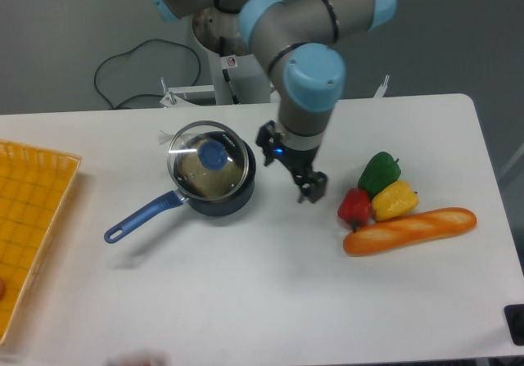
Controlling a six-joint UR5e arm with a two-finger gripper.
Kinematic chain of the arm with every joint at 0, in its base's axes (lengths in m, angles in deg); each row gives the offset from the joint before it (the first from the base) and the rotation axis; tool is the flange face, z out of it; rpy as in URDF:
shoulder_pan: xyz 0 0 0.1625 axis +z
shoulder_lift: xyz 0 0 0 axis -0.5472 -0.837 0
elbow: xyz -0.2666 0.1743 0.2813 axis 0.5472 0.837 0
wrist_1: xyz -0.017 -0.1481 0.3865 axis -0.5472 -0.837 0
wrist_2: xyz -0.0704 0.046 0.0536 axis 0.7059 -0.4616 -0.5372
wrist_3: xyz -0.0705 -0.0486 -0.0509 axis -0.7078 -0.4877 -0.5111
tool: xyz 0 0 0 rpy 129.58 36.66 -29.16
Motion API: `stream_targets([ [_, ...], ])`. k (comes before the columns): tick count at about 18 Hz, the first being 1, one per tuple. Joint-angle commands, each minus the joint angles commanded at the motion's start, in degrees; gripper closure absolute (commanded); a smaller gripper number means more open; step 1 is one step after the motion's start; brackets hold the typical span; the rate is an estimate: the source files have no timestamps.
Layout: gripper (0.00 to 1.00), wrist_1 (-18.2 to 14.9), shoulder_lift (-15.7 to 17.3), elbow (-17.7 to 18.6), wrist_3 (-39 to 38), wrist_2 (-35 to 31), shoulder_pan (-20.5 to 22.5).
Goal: Close the pot lid
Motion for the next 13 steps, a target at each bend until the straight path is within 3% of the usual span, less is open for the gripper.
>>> stream_targets([
  [3,0.0,0.6,-0.9,-0.2,6.0,-3.0,2.5],
  [9,0.0,2.1,-3.1,-2.7,10.1,-9.5,6.5],
  [13,0.0,1.8,-5.5,-5.5,13.5,-9.1,8.0],
])
